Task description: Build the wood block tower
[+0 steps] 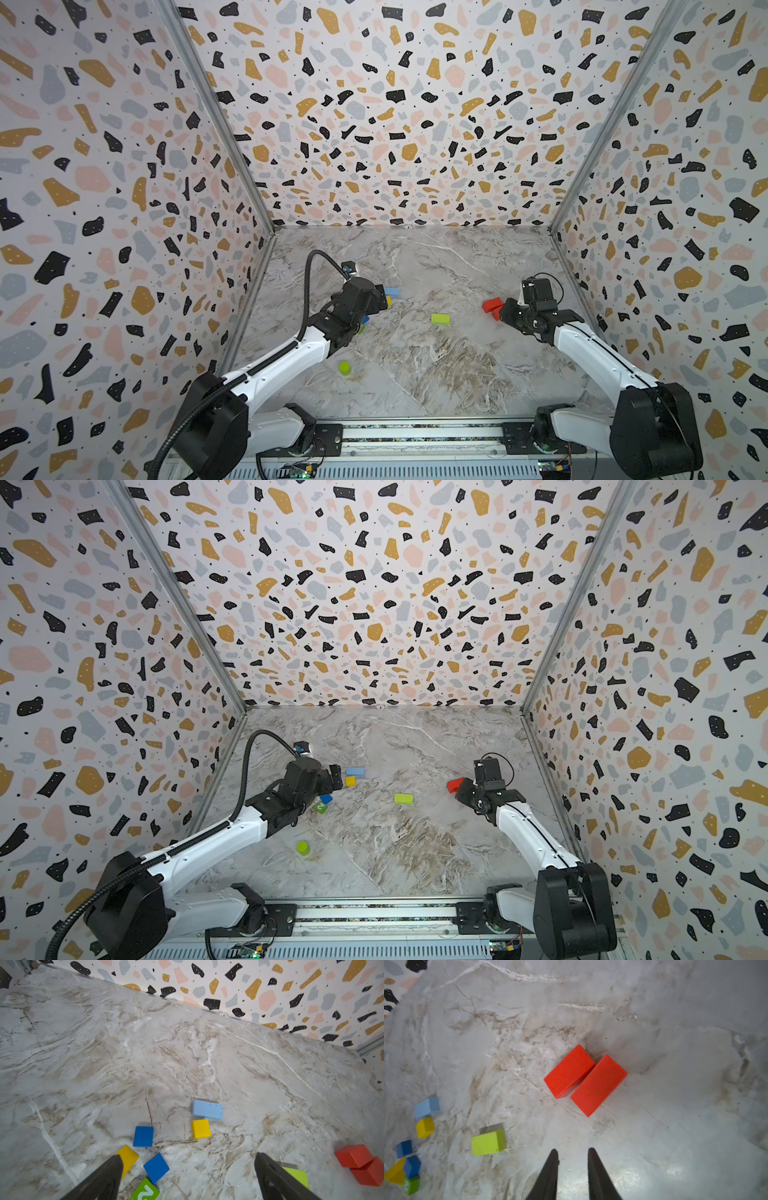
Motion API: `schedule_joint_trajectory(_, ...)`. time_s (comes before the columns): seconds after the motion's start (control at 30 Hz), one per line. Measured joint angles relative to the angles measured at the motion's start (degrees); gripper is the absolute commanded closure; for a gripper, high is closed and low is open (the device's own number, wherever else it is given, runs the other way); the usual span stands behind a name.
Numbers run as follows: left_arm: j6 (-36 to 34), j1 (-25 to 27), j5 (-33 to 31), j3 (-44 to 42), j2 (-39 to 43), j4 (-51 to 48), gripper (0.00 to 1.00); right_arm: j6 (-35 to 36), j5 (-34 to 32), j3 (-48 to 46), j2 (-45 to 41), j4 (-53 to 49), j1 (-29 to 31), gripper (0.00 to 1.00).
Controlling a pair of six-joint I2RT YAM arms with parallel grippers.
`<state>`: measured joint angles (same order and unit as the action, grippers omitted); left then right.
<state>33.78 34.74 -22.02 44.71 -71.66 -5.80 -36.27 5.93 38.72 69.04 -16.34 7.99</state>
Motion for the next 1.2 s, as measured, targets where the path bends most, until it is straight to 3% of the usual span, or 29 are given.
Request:
schedule_joint_trajectory(0.07, -0.2, 1.0, -0.7, 0.6, -1.3, -0.8, 0.0, -0.8, 2.2, -2.0, 0.0, 2.4, -2.0, 1.0)
schedule_joint_trajectory(0.27, -0.3, 2.3, -1.2, 3.1, -4.0, -2.4, 0.0, -1.4, 5.2, -5.6, 1.1, 8.0, -7.6, 1.0)
schedule_joint_trajectory(0.6, -0.6, 2.6, -0.9, 3.5, -2.2, -2.6, 0.0, -0.7, 7.0, -5.9, 9.2, 13.5, -10.9, 1.0)
schedule_joint_trajectory(1.2, -0.1, 2.6, 0.5, 0.5, 8.8, -3.3, 0.0, 5.4, 8.4, 5.0, 25.1, 15.7, -9.5, 1.0)
